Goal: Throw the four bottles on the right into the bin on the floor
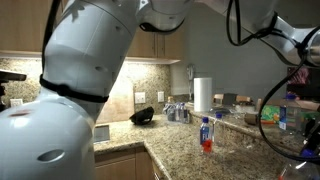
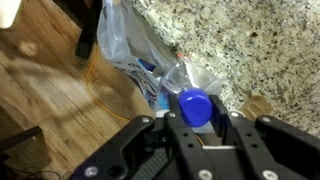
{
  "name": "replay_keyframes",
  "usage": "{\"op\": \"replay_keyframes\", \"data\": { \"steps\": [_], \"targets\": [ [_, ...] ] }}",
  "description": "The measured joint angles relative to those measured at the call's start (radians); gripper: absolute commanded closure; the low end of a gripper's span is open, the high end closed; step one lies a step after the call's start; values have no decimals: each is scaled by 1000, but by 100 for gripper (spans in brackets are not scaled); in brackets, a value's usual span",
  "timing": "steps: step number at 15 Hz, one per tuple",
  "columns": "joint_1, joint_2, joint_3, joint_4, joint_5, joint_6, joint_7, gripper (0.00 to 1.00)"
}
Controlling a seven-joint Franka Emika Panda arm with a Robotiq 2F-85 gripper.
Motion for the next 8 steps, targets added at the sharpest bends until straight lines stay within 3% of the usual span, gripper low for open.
{"op": "replay_keyframes", "data": {
  "steps": [5, 8],
  "targets": [
    [-7, 15, -7, 17, 7, -15, 15, 86],
    [-45, 55, -19, 56, 31, -58, 36, 86]
  ]
}}
